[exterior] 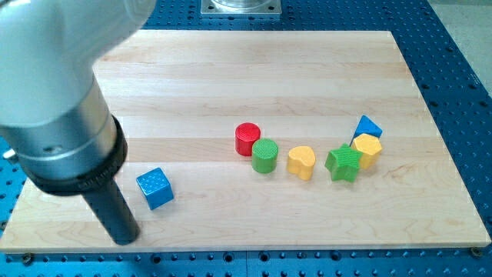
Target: Slide the cube above the green star
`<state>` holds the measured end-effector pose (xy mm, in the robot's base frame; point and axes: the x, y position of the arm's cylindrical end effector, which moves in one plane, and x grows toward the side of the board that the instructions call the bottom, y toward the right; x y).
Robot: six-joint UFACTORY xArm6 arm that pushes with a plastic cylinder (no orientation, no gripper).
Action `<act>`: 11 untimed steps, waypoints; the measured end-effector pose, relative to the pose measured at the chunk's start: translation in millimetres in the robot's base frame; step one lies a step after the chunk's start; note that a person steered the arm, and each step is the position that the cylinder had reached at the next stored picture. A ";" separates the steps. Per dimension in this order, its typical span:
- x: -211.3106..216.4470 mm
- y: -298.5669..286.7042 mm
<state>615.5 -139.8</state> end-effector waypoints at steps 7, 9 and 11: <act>-234.7 32.1; -270.2 109.8; -300.9 111.6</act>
